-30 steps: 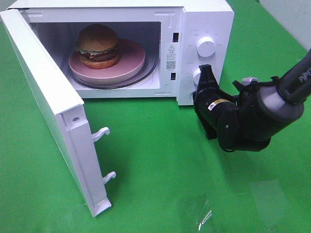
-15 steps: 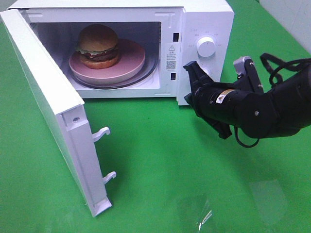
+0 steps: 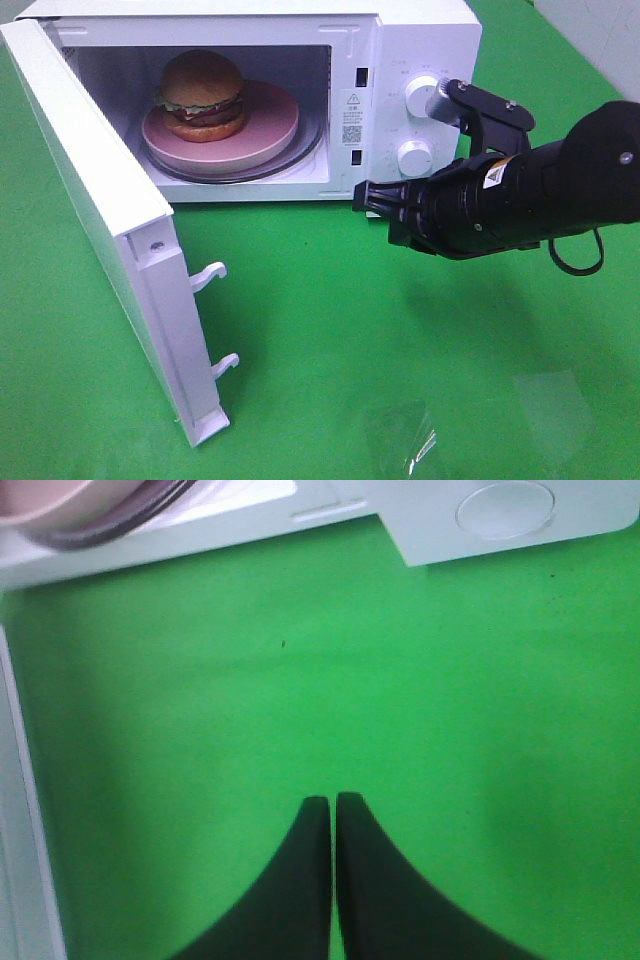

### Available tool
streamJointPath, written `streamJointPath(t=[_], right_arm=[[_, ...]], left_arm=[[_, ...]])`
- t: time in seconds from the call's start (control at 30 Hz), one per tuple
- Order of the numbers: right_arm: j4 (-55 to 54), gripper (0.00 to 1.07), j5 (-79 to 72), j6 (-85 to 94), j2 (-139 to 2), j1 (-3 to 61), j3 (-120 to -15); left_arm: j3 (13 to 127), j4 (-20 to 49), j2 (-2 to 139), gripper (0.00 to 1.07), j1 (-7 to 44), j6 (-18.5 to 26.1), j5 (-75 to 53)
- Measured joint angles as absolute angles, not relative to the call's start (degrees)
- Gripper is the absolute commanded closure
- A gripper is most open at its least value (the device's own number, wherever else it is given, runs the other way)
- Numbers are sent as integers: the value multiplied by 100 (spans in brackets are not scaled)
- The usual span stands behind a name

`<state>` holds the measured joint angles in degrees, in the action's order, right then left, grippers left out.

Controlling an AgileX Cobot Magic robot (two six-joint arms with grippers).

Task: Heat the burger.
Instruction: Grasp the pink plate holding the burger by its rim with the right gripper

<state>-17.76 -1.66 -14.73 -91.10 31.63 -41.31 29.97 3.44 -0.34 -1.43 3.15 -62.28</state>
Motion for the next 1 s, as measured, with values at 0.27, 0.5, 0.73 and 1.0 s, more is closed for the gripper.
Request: streamJointPath(t=[0.27,0.5,0.73,1.0], right_arm=[[-1707,105,722,332,-8634,3163,-4131],[-1094,104,1318,2699,-8233,3163,-4131],[-269,103,1770,4366,-8096,3163,-4251],[533,103,2613,4641,-8096,3163,-4847]], left_arm=[[2997,344,-34,8,-143,315,-6228],[2997,344,-34,8,-143,315,-6228],[2997,344,-34,8,-143,315,-6228],[2997,344,-34,8,-143,315,-6228]])
